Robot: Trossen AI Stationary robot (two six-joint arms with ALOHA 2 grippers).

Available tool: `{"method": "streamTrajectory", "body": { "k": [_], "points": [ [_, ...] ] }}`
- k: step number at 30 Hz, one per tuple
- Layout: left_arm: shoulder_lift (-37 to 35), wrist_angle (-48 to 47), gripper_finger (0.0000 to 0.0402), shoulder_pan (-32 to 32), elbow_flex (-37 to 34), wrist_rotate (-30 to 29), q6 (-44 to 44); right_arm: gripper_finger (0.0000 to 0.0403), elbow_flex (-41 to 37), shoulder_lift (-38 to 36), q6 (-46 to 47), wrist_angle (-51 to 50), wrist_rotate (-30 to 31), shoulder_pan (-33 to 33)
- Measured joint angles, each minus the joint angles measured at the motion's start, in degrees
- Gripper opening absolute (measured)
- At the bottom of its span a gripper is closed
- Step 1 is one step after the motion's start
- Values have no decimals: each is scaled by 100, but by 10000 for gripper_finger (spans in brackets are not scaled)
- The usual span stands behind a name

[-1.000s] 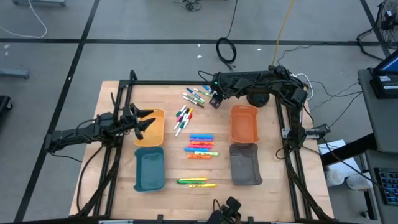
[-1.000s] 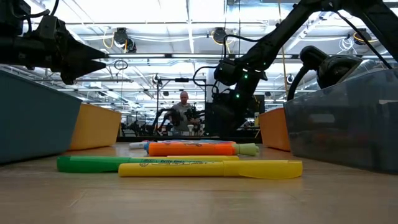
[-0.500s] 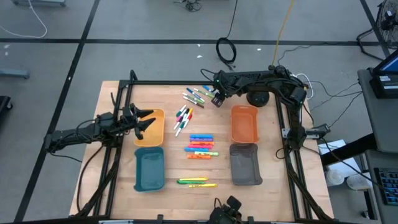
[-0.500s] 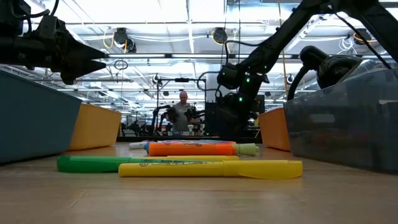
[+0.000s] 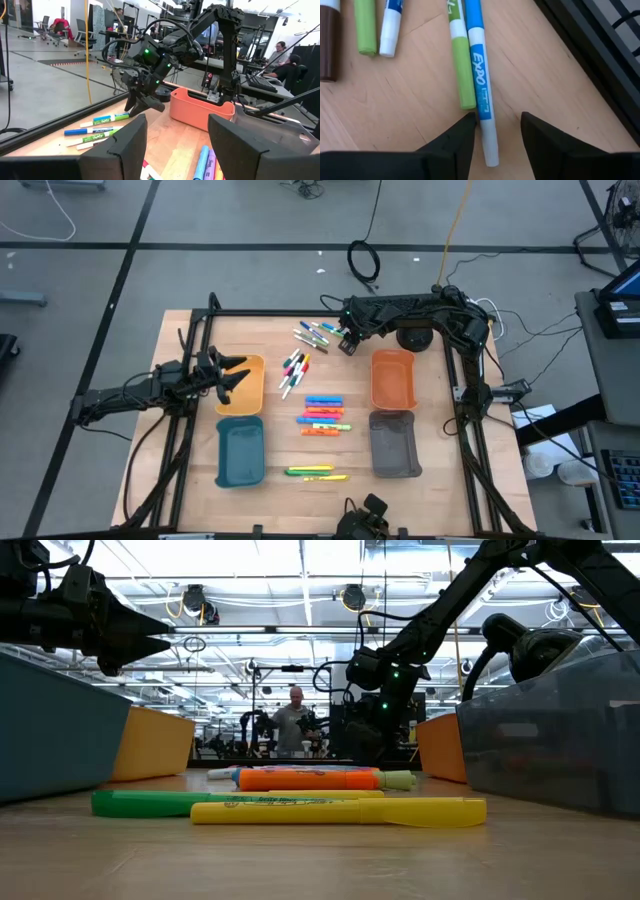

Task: Pick & Place Markers
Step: Put the top blue dry erase marker into the black bin

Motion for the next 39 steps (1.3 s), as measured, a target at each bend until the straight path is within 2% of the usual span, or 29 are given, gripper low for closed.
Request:
{"method": "streamTrajectory", "body": {
  "k": [10,12,17,23,39],
  "points": [
    [0,0,214,-1,0,2,0,26,-2,-4,-154,-102,-6,-1],
    [0,0,214,1,0,2,0,13,-2,-7,-240,-102,-1,0],
    [0,0,214,1,0,2,0,21,-2,-7,-312,-101,7,0],
    [0,0,214,1,0,4,0,11,-24,-177,-410,-137,21,29],
    [0,0,214,0,0,4,0,11,-13,-1717,-532,-369,23,589]
  ]
}}
